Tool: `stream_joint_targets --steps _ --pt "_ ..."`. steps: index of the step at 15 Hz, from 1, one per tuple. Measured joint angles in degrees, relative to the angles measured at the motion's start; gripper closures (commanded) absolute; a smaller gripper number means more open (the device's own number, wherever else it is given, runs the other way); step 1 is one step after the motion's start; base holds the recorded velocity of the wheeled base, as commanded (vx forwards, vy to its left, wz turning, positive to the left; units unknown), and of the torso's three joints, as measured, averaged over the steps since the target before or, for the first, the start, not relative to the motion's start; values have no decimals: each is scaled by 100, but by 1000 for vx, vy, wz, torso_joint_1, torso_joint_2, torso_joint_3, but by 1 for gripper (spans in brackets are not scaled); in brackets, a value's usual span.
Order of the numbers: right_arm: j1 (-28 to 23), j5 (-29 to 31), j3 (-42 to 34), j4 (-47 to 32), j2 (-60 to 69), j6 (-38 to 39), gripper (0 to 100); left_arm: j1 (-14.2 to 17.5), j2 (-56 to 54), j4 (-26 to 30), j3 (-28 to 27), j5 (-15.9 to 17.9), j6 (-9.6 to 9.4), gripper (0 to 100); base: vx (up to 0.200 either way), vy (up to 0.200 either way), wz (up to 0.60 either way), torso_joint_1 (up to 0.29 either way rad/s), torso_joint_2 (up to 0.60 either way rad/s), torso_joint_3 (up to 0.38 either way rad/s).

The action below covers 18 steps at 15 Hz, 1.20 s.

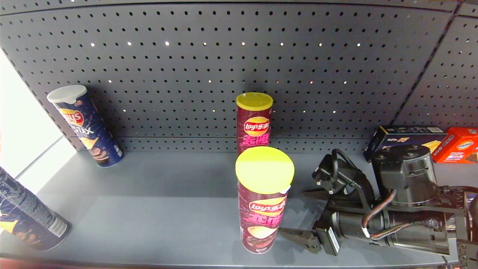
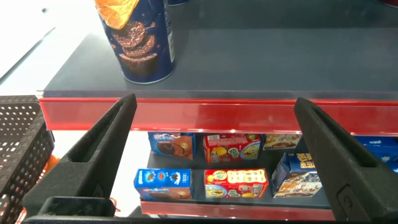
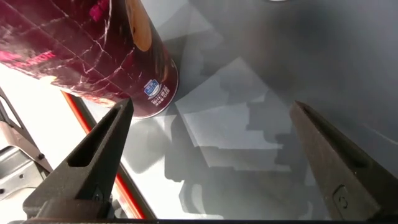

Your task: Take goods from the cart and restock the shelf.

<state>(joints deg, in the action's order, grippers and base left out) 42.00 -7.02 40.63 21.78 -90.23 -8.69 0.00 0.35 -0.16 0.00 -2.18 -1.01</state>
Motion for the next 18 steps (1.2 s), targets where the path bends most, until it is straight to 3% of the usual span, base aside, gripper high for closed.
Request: stream_joint_targets --steps 18 --pt "45 2 52 -2 -74 -26 0 0 0 0 0 0 4 0 0 0 0 0 0 0"
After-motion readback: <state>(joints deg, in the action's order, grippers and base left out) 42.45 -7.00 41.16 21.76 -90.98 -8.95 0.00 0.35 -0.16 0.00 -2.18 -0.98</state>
